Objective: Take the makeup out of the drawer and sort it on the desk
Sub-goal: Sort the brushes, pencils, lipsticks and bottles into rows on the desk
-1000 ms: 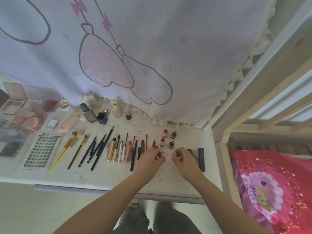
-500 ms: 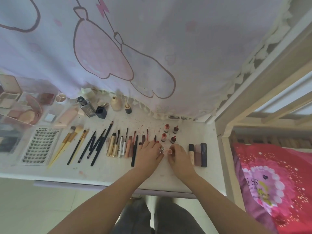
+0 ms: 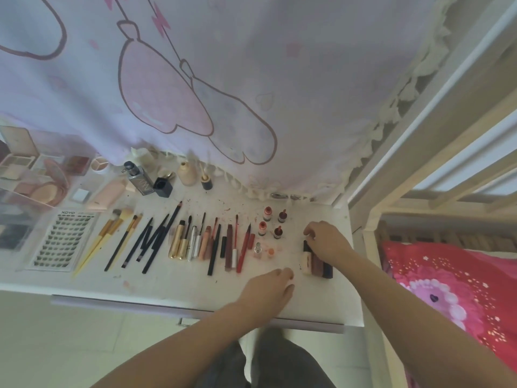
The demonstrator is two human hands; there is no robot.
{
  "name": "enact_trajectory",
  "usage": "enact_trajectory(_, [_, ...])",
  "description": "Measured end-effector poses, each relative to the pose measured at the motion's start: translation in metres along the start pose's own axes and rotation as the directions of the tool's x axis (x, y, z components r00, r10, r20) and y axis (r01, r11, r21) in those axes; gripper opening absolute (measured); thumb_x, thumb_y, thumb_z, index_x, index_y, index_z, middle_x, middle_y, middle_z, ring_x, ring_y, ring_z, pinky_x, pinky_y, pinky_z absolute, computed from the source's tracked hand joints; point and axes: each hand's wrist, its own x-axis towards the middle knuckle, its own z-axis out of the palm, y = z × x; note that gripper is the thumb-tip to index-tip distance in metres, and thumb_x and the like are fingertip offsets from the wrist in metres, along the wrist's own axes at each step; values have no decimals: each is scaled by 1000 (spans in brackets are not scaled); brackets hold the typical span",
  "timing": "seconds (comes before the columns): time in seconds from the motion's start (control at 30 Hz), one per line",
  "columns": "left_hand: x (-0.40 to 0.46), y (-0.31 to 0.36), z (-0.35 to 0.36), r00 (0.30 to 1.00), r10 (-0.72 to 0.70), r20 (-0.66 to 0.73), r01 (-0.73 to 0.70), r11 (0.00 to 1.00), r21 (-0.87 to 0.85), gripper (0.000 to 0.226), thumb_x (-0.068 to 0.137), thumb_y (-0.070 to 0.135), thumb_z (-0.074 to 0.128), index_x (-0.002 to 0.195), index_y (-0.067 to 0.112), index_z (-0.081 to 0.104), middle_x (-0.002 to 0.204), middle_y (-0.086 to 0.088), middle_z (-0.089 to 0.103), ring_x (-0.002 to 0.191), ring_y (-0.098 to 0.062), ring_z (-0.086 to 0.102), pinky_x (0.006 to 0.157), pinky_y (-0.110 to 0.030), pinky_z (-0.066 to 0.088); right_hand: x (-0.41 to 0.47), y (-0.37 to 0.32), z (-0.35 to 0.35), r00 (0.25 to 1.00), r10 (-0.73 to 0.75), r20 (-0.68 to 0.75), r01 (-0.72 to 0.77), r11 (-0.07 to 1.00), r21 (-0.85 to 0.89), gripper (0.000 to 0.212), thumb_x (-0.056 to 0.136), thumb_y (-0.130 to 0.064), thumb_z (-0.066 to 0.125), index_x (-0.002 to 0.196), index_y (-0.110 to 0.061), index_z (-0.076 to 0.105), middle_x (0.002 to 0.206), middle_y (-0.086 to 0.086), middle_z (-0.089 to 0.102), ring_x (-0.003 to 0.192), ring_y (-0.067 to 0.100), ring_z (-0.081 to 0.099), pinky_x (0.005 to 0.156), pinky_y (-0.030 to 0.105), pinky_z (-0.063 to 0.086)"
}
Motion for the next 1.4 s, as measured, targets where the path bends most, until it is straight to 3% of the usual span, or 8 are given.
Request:
enact_trajectory(0.2, [57, 37, 18, 956, -294, -1, 294, 954, -60, 28, 101, 27, 31, 123, 10, 38, 114, -10, 58, 98, -28, 62, 76, -33, 45, 10, -4, 3, 998, -35, 49, 41, 989, -139, 23, 96, -25, 43, 109, -13, 58, 108, 7, 59, 98, 24, 55, 84, 35, 48])
enact_trajectory(0.43, [67, 35, 20, 911, -412, 2, 404, 892, -203, 41, 98, 48, 32, 108, 10, 45, 100, -8, 65, 90, -27, 64, 68, -31, 42, 16, 3, 1, 996, -54, 66, 63, 990, -128, 23, 95, -32, 45, 96, -15, 60, 97, 4, 63, 91, 22, 56, 78, 33, 46])
enact_trajectory(0.57, [55, 38, 12, 938, -342, -60, 326, 926, -190, 31, 99, 37, 34, 106, 9, 44, 96, -8, 64, 84, -27, 63, 65, -32, 44, 11, 3, -13, 990, -53, 128, 61, 996, -63, 42, 98, -43, 36, 68, -15, 47, 71, 2, 50, 72, 21, 51, 68, 32, 41])
enact_trajectory(0.7, [36, 37, -3, 967, -209, -142, 199, 976, -84, 22, 98, 31, 37, 102, 10, 44, 84, -3, 53, 79, -28, 60, 67, -35, 46, -8, -1, -34, 973, -86, 215, 80, 996, 34, 48, 96, -50, 39, 67, -11, 43, 66, 5, 45, 62, 19, 43, 63, 31, 36])
enact_trajectory(0.97, [0, 26, -34, 985, -41, -168, 11, 984, -178, 30, 101, 38, 34, 106, 13, 50, 76, 0, 54, 65, -18, 46, 57, -31, 34, -67, -11, -43, 947, -165, 274, -48, 774, 631, 27, 99, -29, 45, 78, -12, 50, 62, 0, 50, 47, 10, 35, 47, 21, 30])
enact_trajectory(1.13, [-20, 12, -49, 987, 27, -159, -66, 968, -242, 31, 100, 36, 36, 101, 11, 54, 66, 8, 46, 62, -13, 44, 59, -31, 32, -92, -22, -46, 926, -279, 253, 36, 735, 678, 7, 98, -19, 47, 97, -17, 53, 78, -2, 61, 58, 4, 48, 48, 14, 39])
enact_trajectory(1.3, [-39, 6, -59, 986, 89, -142, -115, 975, -188, 32, 99, 40, 35, 108, 16, 54, 70, 10, 48, 60, -8, 44, 57, -25, 36, -103, -40, -47, 924, -181, 335, -63, 794, 604, 37, 99, -42, 38, 79, -16, 56, 59, -2, 52, 49, 9, 38, 46, 18, 30])
enact_trajectory(1.4, [-49, 2, -60, 986, 96, -135, -117, 980, -161, 31, 99, 40, 35, 106, 15, 53, 71, 10, 47, 61, -9, 45, 57, -25, 36, -108, -42, -39, 932, -198, 305, -40, 777, 628, 21, 98, -31, 47, 87, -14, 56, 69, 0, 56, 59, 9, 47, 51, 18, 39])
